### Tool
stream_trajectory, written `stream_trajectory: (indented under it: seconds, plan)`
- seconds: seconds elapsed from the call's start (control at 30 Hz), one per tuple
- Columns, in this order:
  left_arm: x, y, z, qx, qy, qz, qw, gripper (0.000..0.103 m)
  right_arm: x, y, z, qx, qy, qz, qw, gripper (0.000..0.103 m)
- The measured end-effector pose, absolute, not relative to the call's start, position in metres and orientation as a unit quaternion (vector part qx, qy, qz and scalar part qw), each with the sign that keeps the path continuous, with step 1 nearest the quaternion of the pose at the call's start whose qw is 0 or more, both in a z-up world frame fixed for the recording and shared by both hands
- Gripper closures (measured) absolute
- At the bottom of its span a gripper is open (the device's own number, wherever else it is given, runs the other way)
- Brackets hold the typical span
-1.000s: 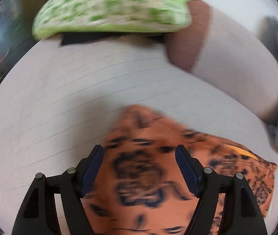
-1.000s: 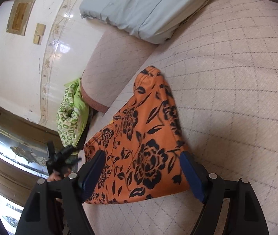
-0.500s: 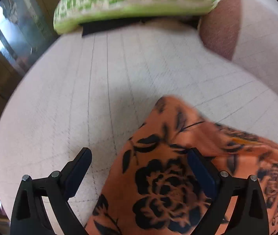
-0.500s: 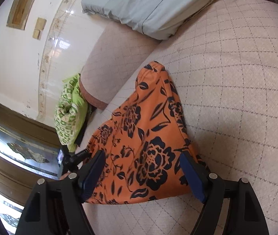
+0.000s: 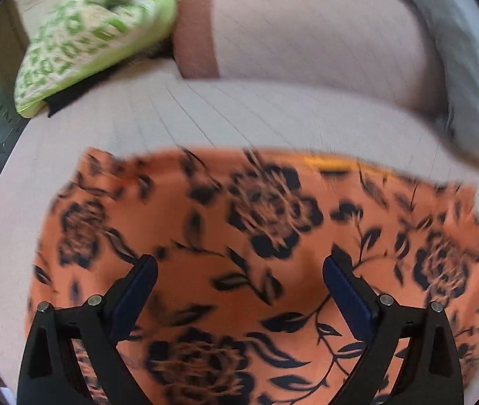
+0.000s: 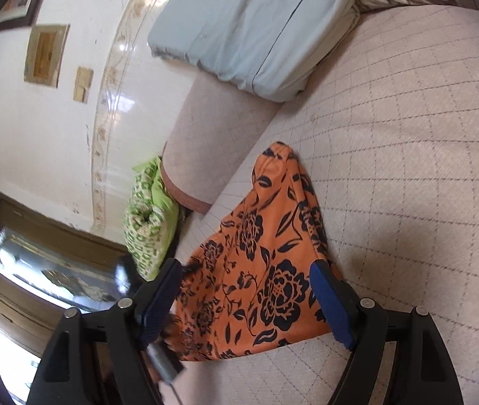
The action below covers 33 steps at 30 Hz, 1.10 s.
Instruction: Fold small clothes
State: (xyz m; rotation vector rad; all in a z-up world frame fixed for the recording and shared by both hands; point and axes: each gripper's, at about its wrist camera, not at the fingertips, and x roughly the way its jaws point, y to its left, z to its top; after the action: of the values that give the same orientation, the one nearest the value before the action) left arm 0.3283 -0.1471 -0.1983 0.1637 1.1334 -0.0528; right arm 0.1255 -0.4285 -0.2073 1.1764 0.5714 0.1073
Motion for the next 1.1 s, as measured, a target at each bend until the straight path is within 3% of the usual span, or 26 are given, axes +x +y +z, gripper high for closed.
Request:
stream_trajectory:
  seconds: [0.07, 0.17, 0.47, 0.73, 1.1]
  plan:
    - [0.334, -0.150, -0.221, 0.093, 0.558, -0.010, 0.825, 0.000, 0.122, -0.435, -0.207, 0.556, 0.258, 0.050, 0.788, 0.022]
    - [0.338, -0.145, -0.215, 0.057, 0.548, 0.013, 0.834, 0.000, 0.115, -0.443, -0.205, 0.563, 0.250, 0.047, 0.786, 0.022]
    - [0.321, -0.182, -0.158, 0.067, 0.494, -0.051, 0.865, 0.000, 0.105, -0.459, -0.204, 0.576, 0.236, 0.045, 0.781, 0.022]
    - [0.316, -0.219, -0.213, 0.079, 0.563, -0.069, 0.820, 0.000, 0.102, -0.456, -0.198, 0.552, 0.240, 0.038, 0.797, 0.022]
    - [0.257, -0.186, -0.133, 0.055, 0.507, -0.091, 0.856, 0.000, 0.110, -0.450, -0.199, 0.534, 0.258, 0.036, 0.804, 0.022]
